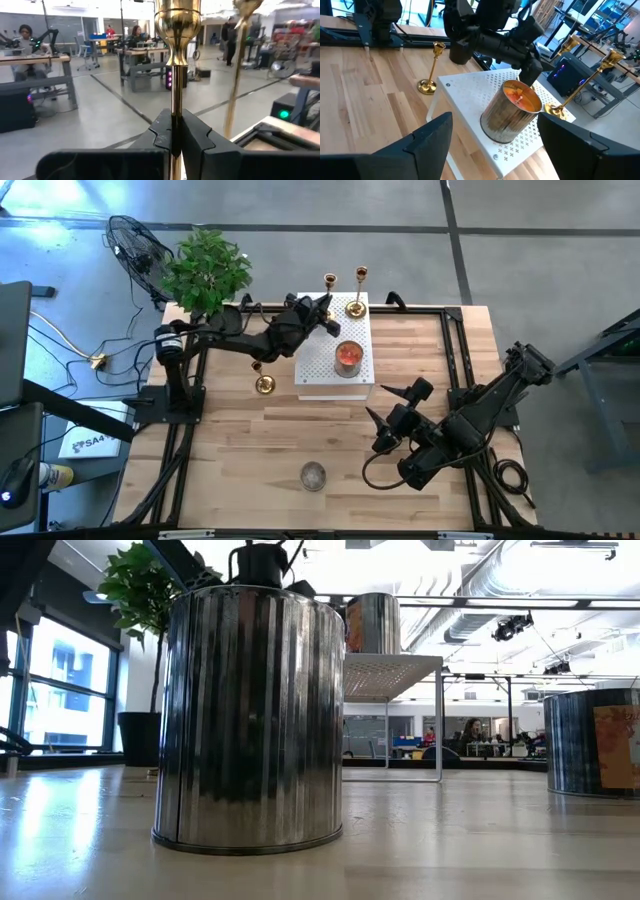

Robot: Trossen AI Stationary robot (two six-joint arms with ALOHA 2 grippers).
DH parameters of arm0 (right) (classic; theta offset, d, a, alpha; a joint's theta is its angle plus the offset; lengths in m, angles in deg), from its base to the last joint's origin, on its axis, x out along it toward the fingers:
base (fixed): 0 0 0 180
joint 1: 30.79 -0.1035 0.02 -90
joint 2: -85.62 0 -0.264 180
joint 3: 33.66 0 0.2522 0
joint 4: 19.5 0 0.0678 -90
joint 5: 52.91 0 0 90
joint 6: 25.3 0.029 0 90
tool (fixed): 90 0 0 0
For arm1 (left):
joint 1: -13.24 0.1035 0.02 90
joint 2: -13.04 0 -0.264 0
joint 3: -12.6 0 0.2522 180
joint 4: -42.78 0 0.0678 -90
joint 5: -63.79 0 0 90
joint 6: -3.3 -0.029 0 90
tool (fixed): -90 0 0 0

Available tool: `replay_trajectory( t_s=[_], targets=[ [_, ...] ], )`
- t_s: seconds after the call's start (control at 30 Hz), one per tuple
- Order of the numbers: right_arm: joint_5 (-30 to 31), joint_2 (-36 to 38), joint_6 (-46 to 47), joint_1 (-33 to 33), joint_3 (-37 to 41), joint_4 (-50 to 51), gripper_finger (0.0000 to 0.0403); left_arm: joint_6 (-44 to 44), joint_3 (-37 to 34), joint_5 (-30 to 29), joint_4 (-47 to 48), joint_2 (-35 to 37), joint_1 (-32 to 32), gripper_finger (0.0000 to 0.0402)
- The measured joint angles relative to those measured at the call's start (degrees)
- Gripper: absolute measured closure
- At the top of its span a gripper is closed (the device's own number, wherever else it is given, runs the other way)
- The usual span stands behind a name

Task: Pick & Place candle stick holders
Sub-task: Put the bottom golden candle holder on the shelf

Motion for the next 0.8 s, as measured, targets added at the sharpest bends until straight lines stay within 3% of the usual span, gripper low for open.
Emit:
replay_trajectory(
  t_s=[0.23,0.53,0.8],
  targets=[
    [0.0,0.0,0.0,0.0,0.0,0.0,0.0116,0.0,0.0,1.8,-3.5,0.0,0.8,0.0392],
    [0.0,0.0,-0.2,0.0,0.0,0.0,0.0116,7.3,0.0,6.3,-1.4,-2.0,5.0,0.0392],
    [0.0,0.0,-0.2,0.0,0.0,0.0,0.0116,6.9,0.2,6.9,-3.4,-3.6,4.8,0.0392]
  ],
)
